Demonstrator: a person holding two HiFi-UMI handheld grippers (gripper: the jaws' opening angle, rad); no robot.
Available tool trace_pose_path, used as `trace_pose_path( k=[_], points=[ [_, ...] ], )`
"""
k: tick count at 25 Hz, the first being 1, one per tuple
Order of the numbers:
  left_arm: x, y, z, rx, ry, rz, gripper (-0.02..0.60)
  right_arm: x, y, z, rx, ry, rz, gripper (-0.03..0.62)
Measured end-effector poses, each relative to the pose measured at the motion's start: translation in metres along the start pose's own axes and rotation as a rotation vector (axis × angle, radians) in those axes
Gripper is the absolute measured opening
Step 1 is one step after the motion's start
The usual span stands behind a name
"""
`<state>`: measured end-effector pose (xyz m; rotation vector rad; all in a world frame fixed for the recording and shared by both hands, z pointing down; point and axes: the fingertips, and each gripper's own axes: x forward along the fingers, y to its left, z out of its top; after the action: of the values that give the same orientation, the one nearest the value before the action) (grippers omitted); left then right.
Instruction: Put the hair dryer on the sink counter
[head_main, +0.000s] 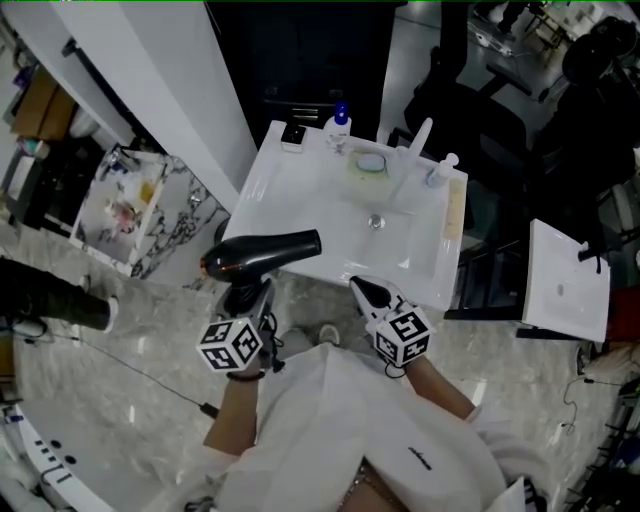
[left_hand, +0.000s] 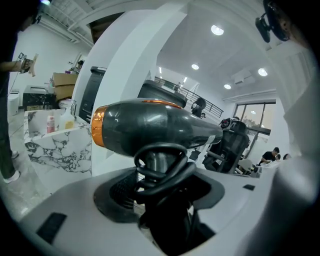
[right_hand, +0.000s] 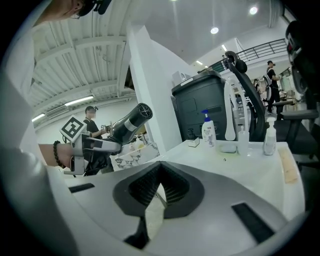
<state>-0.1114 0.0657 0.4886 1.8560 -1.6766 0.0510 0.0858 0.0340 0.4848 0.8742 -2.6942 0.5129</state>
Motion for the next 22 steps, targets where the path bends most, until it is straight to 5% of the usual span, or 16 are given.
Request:
trace_pose_path(
  k=[22],
  points=[
    [0.138, 0.013, 0.04, 0.059, 0.148, -0.124, 0.287, 0.09, -0.055, 0.024, 0.045, 0.049, -0.089, 0.017]
  ],
)
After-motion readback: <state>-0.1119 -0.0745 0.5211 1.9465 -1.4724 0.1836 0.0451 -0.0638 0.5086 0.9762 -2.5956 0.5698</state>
